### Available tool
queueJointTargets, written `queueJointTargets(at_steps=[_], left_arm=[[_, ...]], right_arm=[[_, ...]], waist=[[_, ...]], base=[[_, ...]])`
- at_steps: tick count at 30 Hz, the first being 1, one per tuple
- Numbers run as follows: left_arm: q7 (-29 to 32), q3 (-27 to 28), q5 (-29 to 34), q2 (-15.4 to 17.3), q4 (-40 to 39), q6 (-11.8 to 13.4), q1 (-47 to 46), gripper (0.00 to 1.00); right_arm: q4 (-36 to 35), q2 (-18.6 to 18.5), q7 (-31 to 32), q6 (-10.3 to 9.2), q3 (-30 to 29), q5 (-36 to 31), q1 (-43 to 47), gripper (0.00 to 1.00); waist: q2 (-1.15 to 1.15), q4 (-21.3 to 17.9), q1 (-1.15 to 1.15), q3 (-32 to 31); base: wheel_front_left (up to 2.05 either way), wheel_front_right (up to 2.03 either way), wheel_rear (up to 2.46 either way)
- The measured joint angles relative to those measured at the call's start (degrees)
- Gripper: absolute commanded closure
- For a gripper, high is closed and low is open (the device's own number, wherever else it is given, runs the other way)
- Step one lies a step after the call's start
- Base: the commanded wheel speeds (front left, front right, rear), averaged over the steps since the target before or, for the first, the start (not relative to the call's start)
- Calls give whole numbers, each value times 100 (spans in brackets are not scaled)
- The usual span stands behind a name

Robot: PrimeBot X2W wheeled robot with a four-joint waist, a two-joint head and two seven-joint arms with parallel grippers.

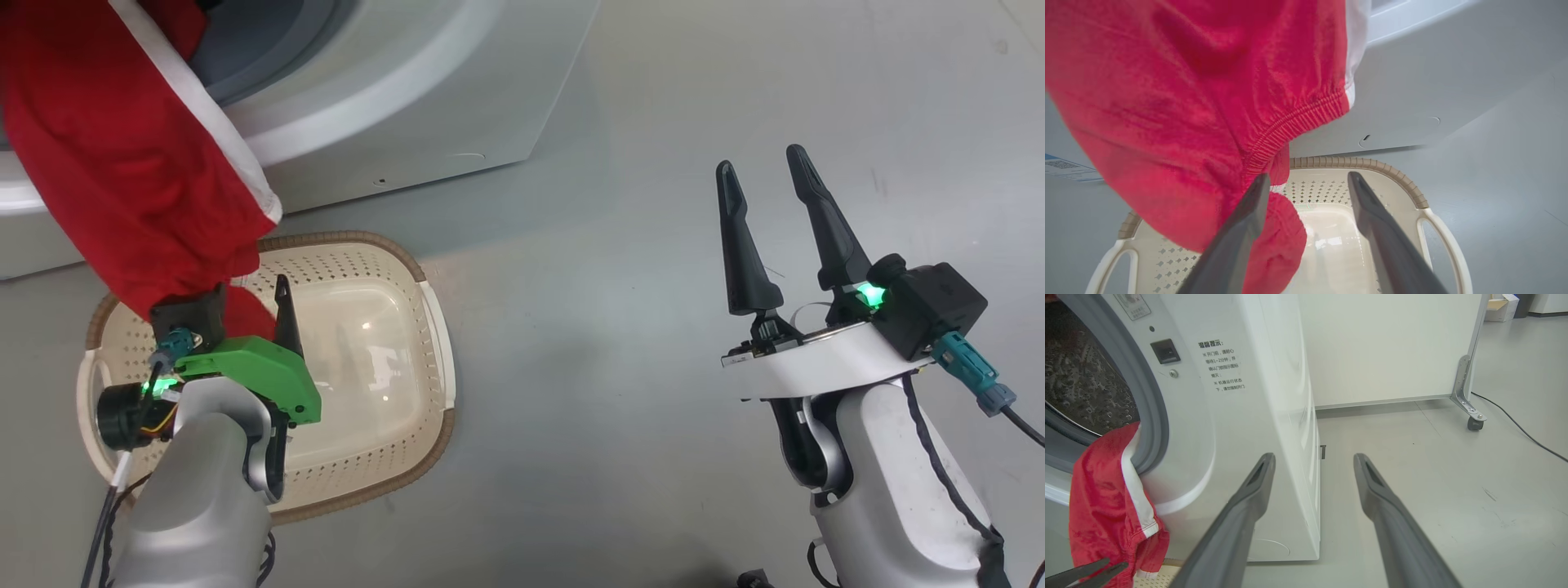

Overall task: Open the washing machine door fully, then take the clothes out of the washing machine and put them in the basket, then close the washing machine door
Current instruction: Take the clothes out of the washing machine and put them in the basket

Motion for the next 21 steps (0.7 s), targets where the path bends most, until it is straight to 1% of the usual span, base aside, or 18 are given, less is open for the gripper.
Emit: queueJointTargets(at_steps=[6,15,21], left_arm=[[-66,-65,27,-11,-47,-49,8,0],[-105,-176,254,-24,-394,-93,33,0],[-105,-157,410,-27,-1049,-87,91,0]], right_arm=[[57,-1,0,0,-96,-73,60,0],[162,0,0,0,-149,-172,193,0],[240,0,0,0,-191,-191,338,0]], waist=[[0,123,0,-197],[0,356,0,-499],[0,482,0,-736]], base=[[0,0,0],[0,0,0],[0,0,0]])
